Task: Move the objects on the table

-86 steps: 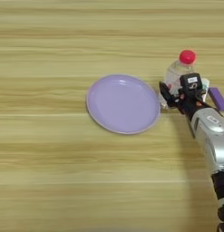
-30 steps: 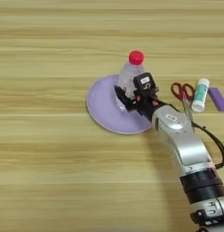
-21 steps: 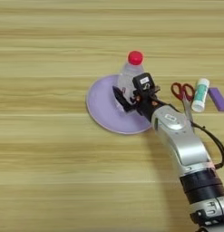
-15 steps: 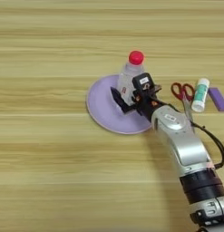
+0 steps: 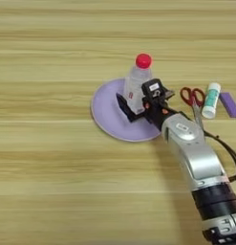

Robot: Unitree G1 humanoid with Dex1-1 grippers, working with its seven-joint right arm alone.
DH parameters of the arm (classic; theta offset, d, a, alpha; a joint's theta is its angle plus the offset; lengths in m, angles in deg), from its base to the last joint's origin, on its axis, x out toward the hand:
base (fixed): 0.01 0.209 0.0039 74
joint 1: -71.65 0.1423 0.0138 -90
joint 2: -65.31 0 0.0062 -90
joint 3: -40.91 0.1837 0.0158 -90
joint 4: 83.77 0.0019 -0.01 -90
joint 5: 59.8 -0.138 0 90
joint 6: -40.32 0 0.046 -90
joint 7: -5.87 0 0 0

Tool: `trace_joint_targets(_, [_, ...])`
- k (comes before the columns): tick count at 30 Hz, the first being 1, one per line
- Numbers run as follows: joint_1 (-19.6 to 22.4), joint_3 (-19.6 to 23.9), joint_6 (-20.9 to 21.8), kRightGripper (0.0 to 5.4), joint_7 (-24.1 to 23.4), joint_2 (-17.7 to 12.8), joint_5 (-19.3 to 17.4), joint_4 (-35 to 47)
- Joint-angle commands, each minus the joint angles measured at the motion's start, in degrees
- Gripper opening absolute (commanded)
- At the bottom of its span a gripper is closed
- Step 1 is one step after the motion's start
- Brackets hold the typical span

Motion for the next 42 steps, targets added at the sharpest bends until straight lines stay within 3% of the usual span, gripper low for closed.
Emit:
trace_joint_targets(1, [1.7,0.7,1.3,5.38,-0.1,-0.7,-0.4,4.2])
trace_joint_targets(18, [-5.2,1.6,-0.6,5.38,0.4,-1.7,-0.8,11.5])
trace_joint_targets(29, [-13.3,2.6,-5.2,5.38,1.1,-4.5,-0.4,22.0])
trace_joint_targets(35, [-16.7,6.7,-8.5,5.38,1.4,-6.4,-2.4,27.6])
trace_joint_targets(42, [-17.1,11.2,-9.8,5.38,1.8,-8.6,-3.3,28.1])
